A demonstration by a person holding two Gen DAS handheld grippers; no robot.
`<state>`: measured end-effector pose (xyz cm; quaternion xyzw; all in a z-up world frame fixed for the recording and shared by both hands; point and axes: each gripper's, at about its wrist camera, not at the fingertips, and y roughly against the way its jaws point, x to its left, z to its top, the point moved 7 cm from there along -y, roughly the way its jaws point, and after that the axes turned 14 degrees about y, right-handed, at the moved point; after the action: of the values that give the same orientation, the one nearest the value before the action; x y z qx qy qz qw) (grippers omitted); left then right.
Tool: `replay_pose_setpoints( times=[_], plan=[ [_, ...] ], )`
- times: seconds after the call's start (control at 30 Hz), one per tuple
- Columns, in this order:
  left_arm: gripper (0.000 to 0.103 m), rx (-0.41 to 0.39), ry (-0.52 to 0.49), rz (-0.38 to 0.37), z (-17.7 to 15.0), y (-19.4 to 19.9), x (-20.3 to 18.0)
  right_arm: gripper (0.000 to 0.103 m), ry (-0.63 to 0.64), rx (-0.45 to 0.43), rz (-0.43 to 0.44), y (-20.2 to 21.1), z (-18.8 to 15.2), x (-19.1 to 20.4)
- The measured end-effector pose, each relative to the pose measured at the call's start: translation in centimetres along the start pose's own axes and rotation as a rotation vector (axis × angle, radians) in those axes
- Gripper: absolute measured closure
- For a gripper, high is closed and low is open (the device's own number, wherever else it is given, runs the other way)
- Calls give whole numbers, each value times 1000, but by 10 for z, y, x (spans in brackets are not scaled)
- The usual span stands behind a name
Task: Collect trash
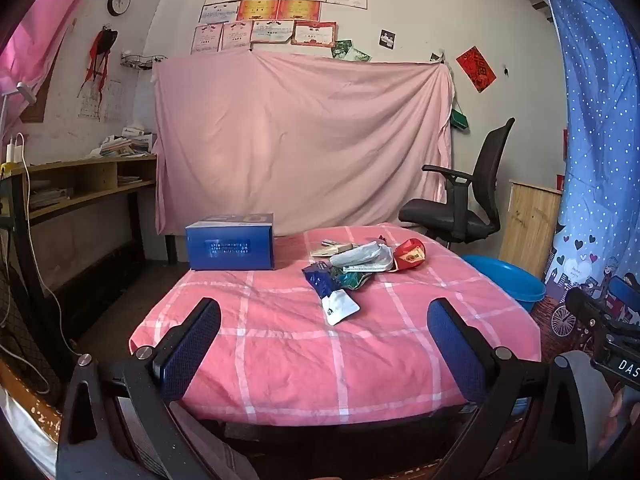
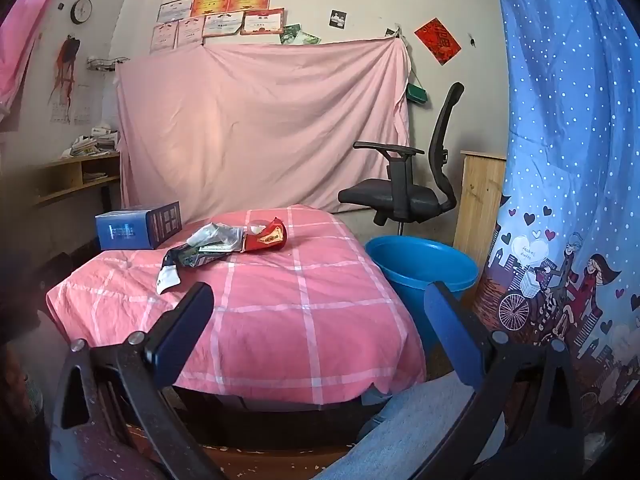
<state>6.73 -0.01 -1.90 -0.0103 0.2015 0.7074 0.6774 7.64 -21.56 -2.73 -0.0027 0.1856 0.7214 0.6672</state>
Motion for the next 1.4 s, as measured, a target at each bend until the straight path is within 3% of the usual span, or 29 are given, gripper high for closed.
replay_pose_setpoints(
  times=[1.4],
  plan=[
    [2, -4, 2, -2, 0, 0, 0, 0, -12, 22, 13, -4, -3, 4]
  ],
)
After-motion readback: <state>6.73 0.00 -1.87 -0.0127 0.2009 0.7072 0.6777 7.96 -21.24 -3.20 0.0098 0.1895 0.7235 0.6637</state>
